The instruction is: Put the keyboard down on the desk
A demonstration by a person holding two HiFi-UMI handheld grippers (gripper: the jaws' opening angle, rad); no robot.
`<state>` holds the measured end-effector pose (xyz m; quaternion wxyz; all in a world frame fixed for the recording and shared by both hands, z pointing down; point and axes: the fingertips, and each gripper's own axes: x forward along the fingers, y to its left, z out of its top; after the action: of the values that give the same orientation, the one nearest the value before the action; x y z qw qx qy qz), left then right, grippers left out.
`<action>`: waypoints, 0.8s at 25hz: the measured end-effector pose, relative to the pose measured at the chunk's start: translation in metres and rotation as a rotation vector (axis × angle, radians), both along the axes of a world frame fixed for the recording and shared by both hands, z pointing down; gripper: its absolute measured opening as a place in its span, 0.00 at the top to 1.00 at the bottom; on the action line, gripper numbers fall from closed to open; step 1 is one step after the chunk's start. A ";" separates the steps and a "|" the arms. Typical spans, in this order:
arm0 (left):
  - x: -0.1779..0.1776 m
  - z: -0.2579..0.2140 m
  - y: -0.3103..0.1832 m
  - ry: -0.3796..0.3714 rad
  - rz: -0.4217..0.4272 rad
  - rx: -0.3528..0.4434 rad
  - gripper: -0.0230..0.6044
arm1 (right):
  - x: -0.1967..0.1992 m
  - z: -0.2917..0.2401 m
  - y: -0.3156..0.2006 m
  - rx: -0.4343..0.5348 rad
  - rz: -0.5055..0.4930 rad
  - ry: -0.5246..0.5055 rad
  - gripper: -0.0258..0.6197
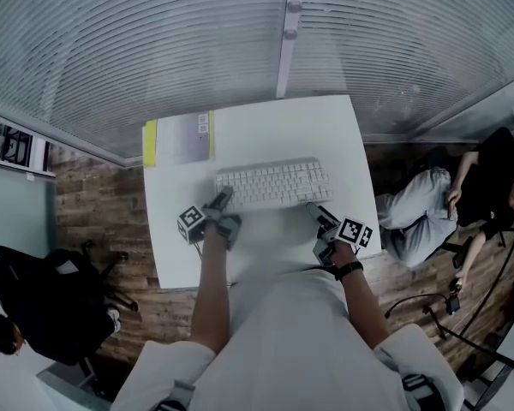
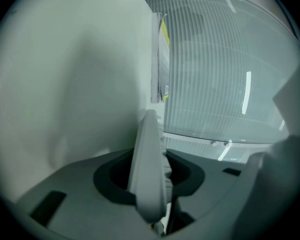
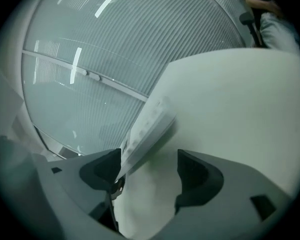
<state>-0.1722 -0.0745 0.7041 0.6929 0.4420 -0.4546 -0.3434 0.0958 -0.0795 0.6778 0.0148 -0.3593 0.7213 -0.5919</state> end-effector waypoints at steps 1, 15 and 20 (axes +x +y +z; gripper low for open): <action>0.000 0.000 0.000 -0.001 0.000 0.001 0.74 | -0.010 -0.001 0.009 -0.009 -0.011 -0.038 0.43; 0.002 -0.001 0.001 -0.007 -0.006 0.020 0.74 | -0.079 0.003 0.018 -0.067 0.203 -0.401 0.57; 0.003 0.000 -0.001 -0.008 -0.006 0.024 0.74 | -0.083 0.011 0.018 -0.124 0.264 -0.428 0.68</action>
<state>-0.1697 -0.0751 0.7042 0.6848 0.4502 -0.4544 -0.3493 0.0125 -0.0614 0.6890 0.2220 -0.3170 0.6110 -0.6905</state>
